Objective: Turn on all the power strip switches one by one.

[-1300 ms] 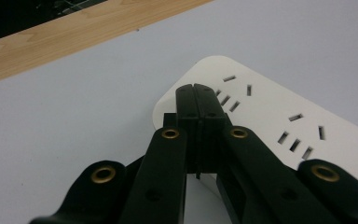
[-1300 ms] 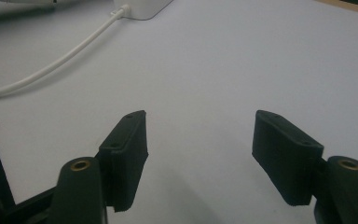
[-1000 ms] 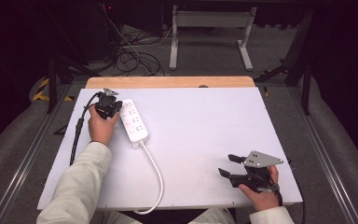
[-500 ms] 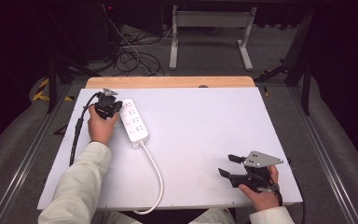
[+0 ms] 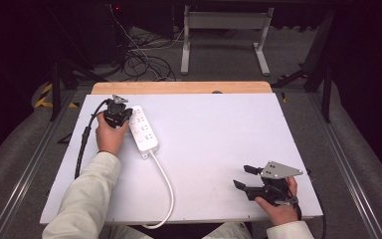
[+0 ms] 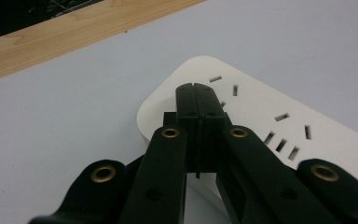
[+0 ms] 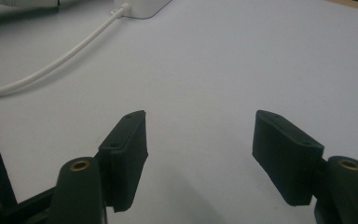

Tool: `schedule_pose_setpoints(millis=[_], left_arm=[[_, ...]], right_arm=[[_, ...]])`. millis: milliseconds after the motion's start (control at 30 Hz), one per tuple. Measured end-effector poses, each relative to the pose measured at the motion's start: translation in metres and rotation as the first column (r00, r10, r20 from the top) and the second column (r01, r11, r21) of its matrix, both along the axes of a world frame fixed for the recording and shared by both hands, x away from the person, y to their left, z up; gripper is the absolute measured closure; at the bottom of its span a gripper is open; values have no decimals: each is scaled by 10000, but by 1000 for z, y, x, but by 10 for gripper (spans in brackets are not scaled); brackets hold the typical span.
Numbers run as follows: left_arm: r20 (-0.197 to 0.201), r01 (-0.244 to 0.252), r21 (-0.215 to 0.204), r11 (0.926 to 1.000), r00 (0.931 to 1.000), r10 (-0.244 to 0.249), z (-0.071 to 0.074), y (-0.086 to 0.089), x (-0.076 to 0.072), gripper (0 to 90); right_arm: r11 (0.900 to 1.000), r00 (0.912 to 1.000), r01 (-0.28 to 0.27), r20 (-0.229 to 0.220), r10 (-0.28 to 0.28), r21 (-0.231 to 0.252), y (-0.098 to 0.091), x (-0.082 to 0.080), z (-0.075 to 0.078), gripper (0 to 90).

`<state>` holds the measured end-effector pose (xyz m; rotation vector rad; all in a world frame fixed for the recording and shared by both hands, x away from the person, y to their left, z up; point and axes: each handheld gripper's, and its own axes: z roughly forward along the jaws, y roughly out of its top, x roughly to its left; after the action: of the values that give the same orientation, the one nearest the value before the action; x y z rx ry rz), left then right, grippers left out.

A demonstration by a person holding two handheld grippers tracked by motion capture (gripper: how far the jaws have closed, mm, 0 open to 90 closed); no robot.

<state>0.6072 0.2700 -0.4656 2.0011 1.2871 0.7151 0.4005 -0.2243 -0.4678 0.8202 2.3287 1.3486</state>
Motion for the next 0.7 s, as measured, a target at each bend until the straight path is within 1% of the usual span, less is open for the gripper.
schedule_pose_setpoints(millis=[33,133,233,400,500,567,600,633,700], left_arm=[[13,-27,-40,10000,10000,27,0,0,0,900],[11,-17,10,10000,10000,17,0,0,0,900],[-16,-38,-94,9999,10000,38,0,0,-1,900],[64,-87,28,10000,9999,87,-1,-1,-2,900],[44,-47,-19,10000,10000,47,-1,-1,-1,900],[40,-146,71,9999,9999,146,-1,-1,-1,900],[45,-246,130,9996,9997,245,-1,0,-1,900],[43,-420,275,9987,9991,419,0,1,-1,900],[-22,-280,-209,9994,9996,280,-1,7,0,900]], right_arm=[[10000,10000,-5,3,5,-8,0,0,0,360],[10000,10000,28,3,-28,-75,0,0,0,355],[10000,10000,17,3,-17,-74,0,-1,0,356],[10000,10000,30,1,-30,-67,0,0,0,355],[10000,10000,2,22,-2,-60,0,-1,0,355],[10000,10000,11,24,-11,-52,0,-1,0,355],[10000,10000,15,28,-14,-42,0,-1,0,356],[10000,10000,21,27,-21,-41,0,-1,0,355],[10000,10000,17,31,-17,-27,0,-1,0,355]])
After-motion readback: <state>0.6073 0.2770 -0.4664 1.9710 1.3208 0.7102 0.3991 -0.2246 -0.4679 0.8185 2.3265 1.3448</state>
